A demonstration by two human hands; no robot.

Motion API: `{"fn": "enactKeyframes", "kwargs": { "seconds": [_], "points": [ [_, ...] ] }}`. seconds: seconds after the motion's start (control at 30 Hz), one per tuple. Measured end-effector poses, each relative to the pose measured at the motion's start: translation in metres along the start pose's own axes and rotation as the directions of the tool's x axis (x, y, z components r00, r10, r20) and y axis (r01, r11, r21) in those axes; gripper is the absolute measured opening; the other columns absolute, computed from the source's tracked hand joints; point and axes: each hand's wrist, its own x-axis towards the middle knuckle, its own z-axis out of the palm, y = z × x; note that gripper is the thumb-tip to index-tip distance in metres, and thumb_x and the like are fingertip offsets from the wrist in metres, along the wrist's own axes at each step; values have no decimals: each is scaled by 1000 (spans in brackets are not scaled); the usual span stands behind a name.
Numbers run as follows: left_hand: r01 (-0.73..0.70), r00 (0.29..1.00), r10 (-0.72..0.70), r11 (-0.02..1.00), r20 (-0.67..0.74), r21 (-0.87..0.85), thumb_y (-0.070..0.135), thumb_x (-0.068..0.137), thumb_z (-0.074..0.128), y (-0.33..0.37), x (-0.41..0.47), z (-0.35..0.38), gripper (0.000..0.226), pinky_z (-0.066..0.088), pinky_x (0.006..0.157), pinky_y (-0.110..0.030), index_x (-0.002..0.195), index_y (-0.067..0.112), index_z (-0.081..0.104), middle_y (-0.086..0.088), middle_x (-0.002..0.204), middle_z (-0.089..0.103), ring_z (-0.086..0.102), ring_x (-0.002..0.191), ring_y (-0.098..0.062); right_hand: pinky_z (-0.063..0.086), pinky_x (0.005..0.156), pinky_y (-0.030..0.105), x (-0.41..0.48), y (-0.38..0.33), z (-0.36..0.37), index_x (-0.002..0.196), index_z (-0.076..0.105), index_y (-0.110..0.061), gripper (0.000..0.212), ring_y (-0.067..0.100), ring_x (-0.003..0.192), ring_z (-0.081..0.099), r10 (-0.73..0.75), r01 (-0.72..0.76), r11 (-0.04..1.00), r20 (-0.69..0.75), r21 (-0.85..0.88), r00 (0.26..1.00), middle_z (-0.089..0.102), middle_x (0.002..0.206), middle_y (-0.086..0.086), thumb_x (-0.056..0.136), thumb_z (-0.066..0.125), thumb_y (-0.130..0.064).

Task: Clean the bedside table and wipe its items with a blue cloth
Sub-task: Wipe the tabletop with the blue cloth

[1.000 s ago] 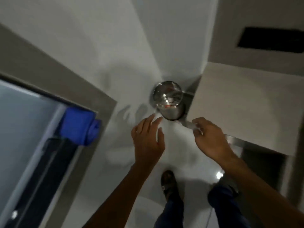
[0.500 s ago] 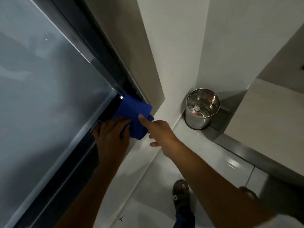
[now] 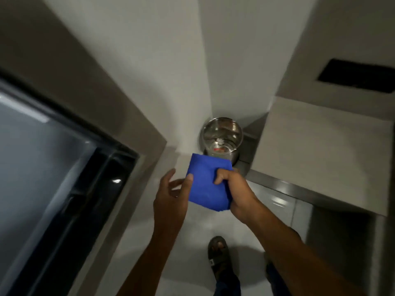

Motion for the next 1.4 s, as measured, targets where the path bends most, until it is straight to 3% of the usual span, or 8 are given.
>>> {"fn": "enactKeyframes", "kwargs": {
  "seconds": [0.1, 0.2, 0.43, 0.53, 0.67, 0.8, 1.07, 1.4],
  "points": [
    [-58, 993, 61, 998, 104, -31, 31, 88, 68, -2, -5, 61, 31, 53, 72, -16, 117, 22, 62, 7, 90, 70, 67, 82, 1, 48, 54, 28, 3, 5, -67, 97, 51, -4, 46, 34, 85, 66, -5, -1, 999, -156, -41, 988, 66, 92, 14, 53, 63, -11],
    [-96, 974, 83, 994, 209, 50, 27, 89, 67, -1, -27, 146, 26, 47, 61, -7, 113, 30, 58, 18, 82, 64, 64, 75, 5, 49, 58, 31, -2, 7, -154, 123, 35, -20, 56, 24, 85, 62, 80, -96, 995, -349, -29, 934, 59, 100, 7, 79, 69, -13],
    [-316, 801, 94, 905, 591, 284, 21, 94, 57, -1, -66, 352, 33, 45, 72, -19, 126, 20, 54, -3, 110, 68, 64, 95, -17, 53, 77, 41, -1, 2, -343, 134, 33, -21, 62, 27, 93, 60, -152, -86, 933, -599, -350, 786, 55, 104, 7, 81, 53, 6],
    [-347, 762, 104, 899, 639, 267, 18, 95, 55, 5, -58, 397, 30, 45, 70, -18, 125, 19, 55, -7, 108, 68, 61, 87, -15, 50, 74, 32, 15, -3, -380, 130, 37, -17, 56, 24, 97, 57, -305, -42, 858, -575, -511, 759, 52, 113, 8, 82, 55, 6],
    [-420, 720, 119, 859, 683, 293, 19, 98, 52, 4, -33, 419, 43, 51, 93, -33, 141, 19, 46, -7, 126, 63, 59, 101, -13, 44, 85, 30, 44, -11, -399, 136, 37, -15, 48, 22, 105, 52, -343, -24, 784, -465, -620, 817, 47, 125, 15, 91, 51, -2],
    [-687, 625, 177, 587, 760, 428, 45, 93, 47, -5, -19, 422, 67, 30, 112, -48, 152, 24, 24, -5, 151, 41, 39, 137, -24, 23, 113, 57, 52, -4, -433, 150, 19, -21, 54, 36, 145, 18, -239, -240, 646, -491, -725, 838, 19, 157, 14, 101, 40, -28],
    [-828, 561, 237, 182, 793, 531, 53, 94, 27, -34, 79, 374, 62, 26, 113, -60, 149, 25, 29, -11, 158, 31, 28, 145, -32, 2, 118, 53, 94, 36, -397, 153, 12, -16, 79, 30, 149, 3, -373, -222, 118, -250, -968, 893, 7, 162, 14, 91, 2, -64],
    [-844, 476, 467, 5, 745, 536, 50, 98, 30, -90, 150, 400, 63, 16, 119, -52, 153, 21, 23, -17, 161, 21, 19, 148, -33, 9, 118, 55, 153, 77, -361, 153, 19, -18, 63, 33, 148, 10, -615, -174, 39, -161, -984, 772, 15, 160, 18, 99, 30, -50]
  ]
}}
